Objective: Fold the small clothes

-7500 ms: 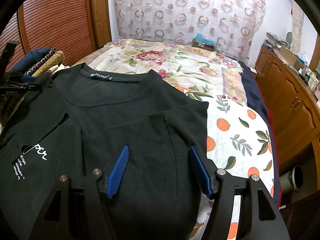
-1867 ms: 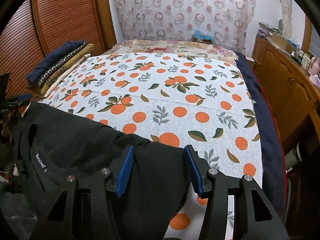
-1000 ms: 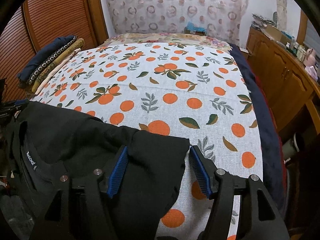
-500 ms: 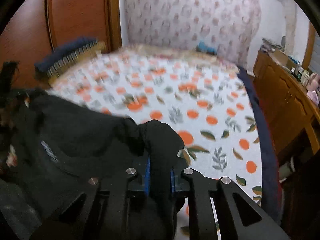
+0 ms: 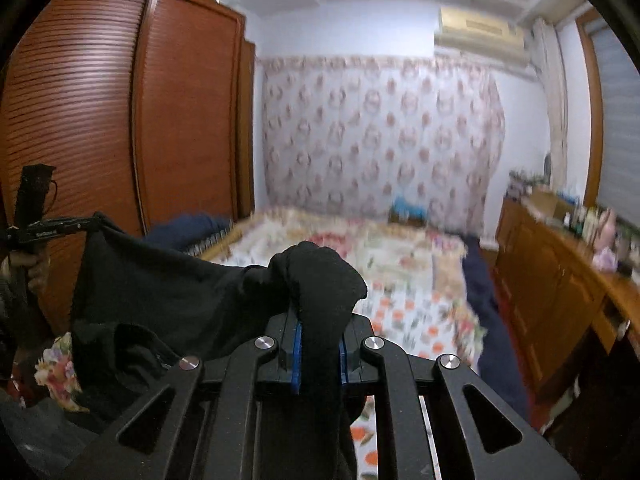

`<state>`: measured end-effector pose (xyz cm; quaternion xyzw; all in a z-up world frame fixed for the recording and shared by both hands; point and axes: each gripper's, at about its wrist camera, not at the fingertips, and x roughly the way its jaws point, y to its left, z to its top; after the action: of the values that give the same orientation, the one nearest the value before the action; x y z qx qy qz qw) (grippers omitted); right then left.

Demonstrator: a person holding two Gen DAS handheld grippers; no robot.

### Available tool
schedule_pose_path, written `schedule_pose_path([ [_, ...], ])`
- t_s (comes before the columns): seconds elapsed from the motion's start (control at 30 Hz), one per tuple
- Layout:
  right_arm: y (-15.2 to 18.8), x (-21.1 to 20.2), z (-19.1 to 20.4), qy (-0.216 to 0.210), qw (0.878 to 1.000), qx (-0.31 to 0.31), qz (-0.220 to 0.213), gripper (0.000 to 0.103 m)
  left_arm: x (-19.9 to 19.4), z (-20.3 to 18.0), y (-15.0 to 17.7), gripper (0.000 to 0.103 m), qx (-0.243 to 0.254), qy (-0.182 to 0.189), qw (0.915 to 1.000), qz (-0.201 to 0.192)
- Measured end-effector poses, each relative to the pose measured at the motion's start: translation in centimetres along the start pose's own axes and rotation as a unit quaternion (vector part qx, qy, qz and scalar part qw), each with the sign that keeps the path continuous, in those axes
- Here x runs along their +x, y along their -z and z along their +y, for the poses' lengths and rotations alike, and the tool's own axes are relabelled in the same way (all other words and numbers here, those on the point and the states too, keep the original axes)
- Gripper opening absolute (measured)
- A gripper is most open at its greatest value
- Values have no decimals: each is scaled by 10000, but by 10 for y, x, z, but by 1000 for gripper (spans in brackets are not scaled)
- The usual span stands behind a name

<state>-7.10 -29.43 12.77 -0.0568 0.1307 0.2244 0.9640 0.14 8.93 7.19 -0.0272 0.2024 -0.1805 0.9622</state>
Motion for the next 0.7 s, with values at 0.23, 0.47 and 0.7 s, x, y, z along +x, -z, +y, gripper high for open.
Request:
schedule_pose_path([
  [0.23,-32,-43,8,211,9979,-458,-402,13,-37,-22,-36,9,382,-28,9978,-537],
  [0.47,-56,-67,6,171,9960,-399,-779,12,-70,-39,-67,9,721,-130,9925,-978],
  [0.7,-59,-86,16,349,9922,-481,-1100,12,-92,-44,-92,9,822,-241,9864,-1401],
])
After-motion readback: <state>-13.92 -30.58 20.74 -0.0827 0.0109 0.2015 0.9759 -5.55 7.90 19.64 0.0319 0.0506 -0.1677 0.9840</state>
